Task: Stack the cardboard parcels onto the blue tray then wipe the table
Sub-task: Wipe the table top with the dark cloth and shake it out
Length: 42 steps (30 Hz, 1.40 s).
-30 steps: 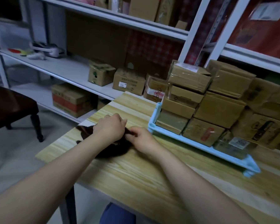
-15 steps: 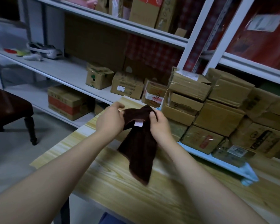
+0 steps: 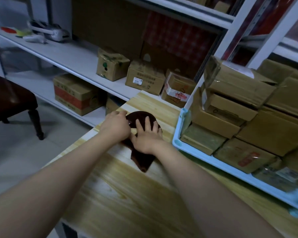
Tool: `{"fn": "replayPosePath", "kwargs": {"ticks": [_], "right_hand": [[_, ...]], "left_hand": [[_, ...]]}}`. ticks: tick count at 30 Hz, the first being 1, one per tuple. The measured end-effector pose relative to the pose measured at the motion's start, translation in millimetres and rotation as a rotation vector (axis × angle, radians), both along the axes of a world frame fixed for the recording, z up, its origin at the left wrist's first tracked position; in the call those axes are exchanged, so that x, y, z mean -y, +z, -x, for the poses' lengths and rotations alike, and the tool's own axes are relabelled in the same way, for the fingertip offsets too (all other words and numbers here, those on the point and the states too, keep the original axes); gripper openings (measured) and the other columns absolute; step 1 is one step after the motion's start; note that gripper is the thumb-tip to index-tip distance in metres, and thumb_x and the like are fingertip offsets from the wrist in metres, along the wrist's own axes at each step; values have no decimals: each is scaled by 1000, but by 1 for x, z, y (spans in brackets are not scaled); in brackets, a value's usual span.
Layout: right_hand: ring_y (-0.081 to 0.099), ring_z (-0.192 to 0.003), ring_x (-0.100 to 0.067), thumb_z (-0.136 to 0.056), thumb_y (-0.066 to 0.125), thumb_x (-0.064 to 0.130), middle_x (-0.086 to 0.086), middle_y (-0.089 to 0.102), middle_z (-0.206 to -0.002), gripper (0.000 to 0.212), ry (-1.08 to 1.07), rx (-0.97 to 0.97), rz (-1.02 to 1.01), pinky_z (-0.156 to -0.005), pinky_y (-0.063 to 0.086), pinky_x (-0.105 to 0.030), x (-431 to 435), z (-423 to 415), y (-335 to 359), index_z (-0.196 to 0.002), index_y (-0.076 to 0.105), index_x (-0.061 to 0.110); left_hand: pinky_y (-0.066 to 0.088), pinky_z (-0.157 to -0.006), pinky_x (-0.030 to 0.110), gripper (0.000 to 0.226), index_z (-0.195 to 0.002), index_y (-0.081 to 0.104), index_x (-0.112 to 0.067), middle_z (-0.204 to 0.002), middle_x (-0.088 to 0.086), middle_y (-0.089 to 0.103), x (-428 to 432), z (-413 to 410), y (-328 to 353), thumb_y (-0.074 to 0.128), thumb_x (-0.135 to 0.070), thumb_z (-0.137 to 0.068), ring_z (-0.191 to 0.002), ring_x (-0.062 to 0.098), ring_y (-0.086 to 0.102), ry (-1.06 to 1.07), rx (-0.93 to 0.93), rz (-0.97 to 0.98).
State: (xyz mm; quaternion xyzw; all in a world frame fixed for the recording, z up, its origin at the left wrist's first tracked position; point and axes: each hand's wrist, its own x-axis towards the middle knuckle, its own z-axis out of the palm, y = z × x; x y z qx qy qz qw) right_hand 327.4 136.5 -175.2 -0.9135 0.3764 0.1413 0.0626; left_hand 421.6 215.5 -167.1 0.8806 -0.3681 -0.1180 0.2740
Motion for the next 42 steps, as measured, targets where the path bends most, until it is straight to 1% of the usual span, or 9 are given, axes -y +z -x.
{"fn": "replayPosePath", "kwargs": {"ticks": [5, 9, 15, 20, 26, 30, 35, 40, 42], "right_hand": [[-15, -147, -50, -98, 28, 63, -15, -25, -162, 83, -278, -73, -7, -120, -2, -61, 44, -51, 5, -158, -12, 21], [-8, -146, -53, -96, 29, 66, -20, -18, -163, 88, -523, -42, 18, -119, 4, -62, 85, -72, 7, -158, -6, 14], [-2, -143, -59, -93, 30, 70, -25, -12, -162, 90, -738, 28, 46, -116, 6, -69, 137, -89, 8, -158, -8, 19], [-6, -145, -56, -96, 21, 68, -10, -11, -166, 75, -489, 28, 31, -116, 5, -69, 155, -107, 8, -156, -9, 36], [-2, -151, -39, -103, 25, 54, 6, -1, -167, 54, -47, 117, -3, -122, 4, -54, 146, -112, 6, -155, 13, 46], [3, -151, -34, -104, 29, 48, 7, 9, -166, 47, 104, 188, -8, -122, 7, -51, 115, -100, 2, -151, 27, 46], [10, -147, -34, -102, 32, 51, 6, 14, -162, 49, 144, 180, 0, -122, 13, -47, 77, -62, 4, -150, 30, 41], [14, -143, -50, -100, 25, 59, -14, 14, -159, 63, -246, -6, 116, -117, 19, -57, 54, -12, 14, -154, 25, 25], [13, -142, -51, -96, 25, 68, -15, 10, -161, 78, -251, -72, 109, -115, 24, -56, 33, 0, 19, -156, 19, 19]], "left_hand": [[43, -102, 45, 56, -146, 34, -19, -141, 13, 44, 32, -19, 9, 49, -20, -92, -129, 32, 44, -61, -12, -110], [46, -87, 38, 40, -135, 48, -13, -134, 12, 48, 49, -30, 9, 44, -15, -95, -122, 30, 50, -103, 212, -330], [42, -72, 32, 36, -128, 53, -12, -129, 11, 48, 55, -44, 3, 47, -7, -93, -113, 28, 54, -106, 356, -373], [41, -70, 32, 34, -127, 53, -10, -132, 15, 45, 56, -39, 7, 47, -8, -93, -110, 28, 55, -149, 395, -393], [37, -68, 31, 36, -132, 48, -7, -134, 16, 43, 56, -34, 7, 44, -8, -96, -113, 28, 53, -139, 427, -398], [43, -82, 31, 42, -139, 31, -5, -141, 16, 35, 58, -25, 3, 40, -15, -100, -126, 28, 45, -45, 349, -282], [39, -96, 38, 41, -134, 31, -7, -138, 20, 23, 48, -14, -2, 45, -15, -96, -124, 37, 36, 31, 197, -70], [36, -104, 43, 45, -138, 37, -9, -139, 22, 30, 22, 6, 1, 44, -9, -94, -127, 40, 33, -33, 144, -167], [35, -107, 45, 47, -140, 39, -14, -140, 21, 36, 6, 15, 4, 45, -12, -94, -129, 39, 35, -38, 173, -234]]}}
